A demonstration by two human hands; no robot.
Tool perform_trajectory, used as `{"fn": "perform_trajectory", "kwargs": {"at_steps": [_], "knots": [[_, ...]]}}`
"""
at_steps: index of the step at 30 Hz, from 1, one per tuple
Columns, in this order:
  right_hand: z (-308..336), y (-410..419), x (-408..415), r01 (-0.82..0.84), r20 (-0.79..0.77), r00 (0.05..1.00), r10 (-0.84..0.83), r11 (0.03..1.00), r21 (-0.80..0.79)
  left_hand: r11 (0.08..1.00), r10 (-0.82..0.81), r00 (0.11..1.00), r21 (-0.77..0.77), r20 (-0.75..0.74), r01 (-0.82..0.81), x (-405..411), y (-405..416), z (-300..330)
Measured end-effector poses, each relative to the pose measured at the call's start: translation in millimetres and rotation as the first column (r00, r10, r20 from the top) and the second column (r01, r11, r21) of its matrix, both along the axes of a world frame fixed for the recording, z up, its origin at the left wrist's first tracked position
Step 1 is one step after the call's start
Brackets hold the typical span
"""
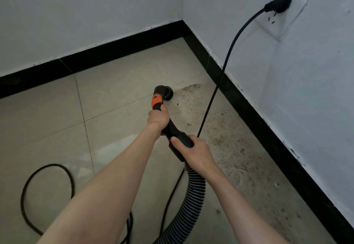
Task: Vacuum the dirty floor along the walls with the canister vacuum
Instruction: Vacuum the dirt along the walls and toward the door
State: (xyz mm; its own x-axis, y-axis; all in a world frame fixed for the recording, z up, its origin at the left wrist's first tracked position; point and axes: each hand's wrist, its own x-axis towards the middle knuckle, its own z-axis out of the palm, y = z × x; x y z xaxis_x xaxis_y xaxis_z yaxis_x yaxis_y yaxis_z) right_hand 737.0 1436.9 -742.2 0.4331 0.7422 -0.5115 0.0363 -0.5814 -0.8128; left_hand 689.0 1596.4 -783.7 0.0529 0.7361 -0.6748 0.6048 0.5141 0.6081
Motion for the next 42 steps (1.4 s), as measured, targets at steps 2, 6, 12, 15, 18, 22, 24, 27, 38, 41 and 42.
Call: {"fn": "perform_trajectory", "kwargs": {"at_steps": [2,6,12,15,18,22,24,27,38,41,42], "knots": [[-2.9,1.3,11.0,0.031,0.001,1.000,-0.031,0.999,0.009,1.000,-0.008,1.000,-0.007,0.019,0.008,12.6,0.3,1.0],[-11.5,1.5,25.1,0.105,0.031,0.994,-0.105,0.994,0.025,0.998,-0.049,0.997,-0.024,0.066,0.050,38.2,-0.2,1.4],[-18.1,0.0,38.8,0.216,-0.053,0.976,-0.213,0.975,0.050,0.990,-0.141,0.989,0.022,0.040,0.140,71.7,-1.0,2.3],[-20.4,-0.2,43.2,0.269,-0.084,0.961,-0.265,0.962,0.052,0.981,-0.189,0.982,0.038,0.020,0.189,86.5,-0.7,2.9],[-23.5,0.7,44.6,0.306,-0.078,0.950,-0.301,0.951,0.048,0.970,-0.237,0.971,0.058,0.011,0.236,97.0,-1.7,5.0],[-29.7,2.8,44.4,0.334,-0.041,0.942,-0.332,0.941,0.051,0.954,-0.299,0.954,0.050,0.027,0.297,103.6,-1.5,6.2],[-32.9,5.0,42.9,0.334,0.008,0.942,-0.335,0.942,0.045,0.946,-0.323,0.945,0.036,0.041,0.322,103.4,0.1,7.5],[-35.0,8.2,37.7,0.310,0.120,0.943,-0.311,0.950,0.028,0.940,-0.340,0.936,0.007,0.094,0.341,97.0,0.7,12.1],[-18.7,-0.3,28.2,0.126,0.045,0.991,-0.128,0.991,0.049,0.989,-0.150,0.977,0.032,0.153,0.147,47.5,-7.3,22.3],[-11.8,0.3,13.9,-0.009,0.069,0.998,0.006,0.999,0.047,1.000,0.004,0.988,0.025,0.153,-0.008,10.2,-9.2,19.6],[-9.9,0.4,8.3,-0.052,0.075,0.996,0.049,0.998,0.042,0.998,0.050,0.988,0.023,0.145,-0.054,-2.8,-10.5,19.0]]}}
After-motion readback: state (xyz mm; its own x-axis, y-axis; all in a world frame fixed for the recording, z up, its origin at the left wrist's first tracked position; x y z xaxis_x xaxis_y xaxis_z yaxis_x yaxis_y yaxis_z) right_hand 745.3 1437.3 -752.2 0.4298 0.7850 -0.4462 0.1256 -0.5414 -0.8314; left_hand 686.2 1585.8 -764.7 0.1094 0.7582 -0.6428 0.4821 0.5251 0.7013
